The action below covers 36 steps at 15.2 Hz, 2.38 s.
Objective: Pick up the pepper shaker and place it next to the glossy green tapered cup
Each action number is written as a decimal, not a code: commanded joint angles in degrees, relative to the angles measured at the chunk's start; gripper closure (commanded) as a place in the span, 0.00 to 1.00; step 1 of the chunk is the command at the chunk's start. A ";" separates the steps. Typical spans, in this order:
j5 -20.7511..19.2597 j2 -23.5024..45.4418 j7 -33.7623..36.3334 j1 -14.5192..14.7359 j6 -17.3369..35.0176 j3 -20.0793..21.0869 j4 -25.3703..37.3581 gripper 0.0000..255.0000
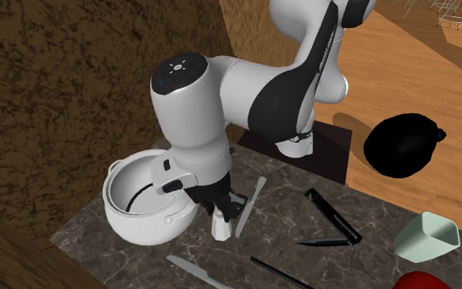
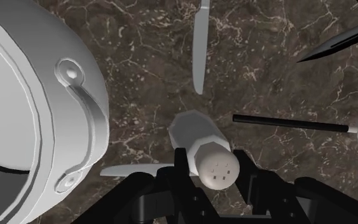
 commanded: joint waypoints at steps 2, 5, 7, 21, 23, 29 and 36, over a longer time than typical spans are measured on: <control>-0.16 -0.49 0.47 0.13 -2.06 0.07 1.58 1.00; -0.28 -0.76 0.68 0.11 -4.28 0.04 3.54 1.00; -0.33 -0.88 0.82 0.09 -5.77 0.02 4.93 1.00; -0.34 -0.16 1.62 -0.22 -16.78 -0.13 16.67 1.00; -0.29 0.15 1.70 -0.29 -18.28 -0.16 18.47 1.00; -1.38 -7.72 9.14 4.19 -15.20 3.15 8.34 1.00; -1.41 -14.08 18.20 8.71 -12.94 7.84 0.61 1.00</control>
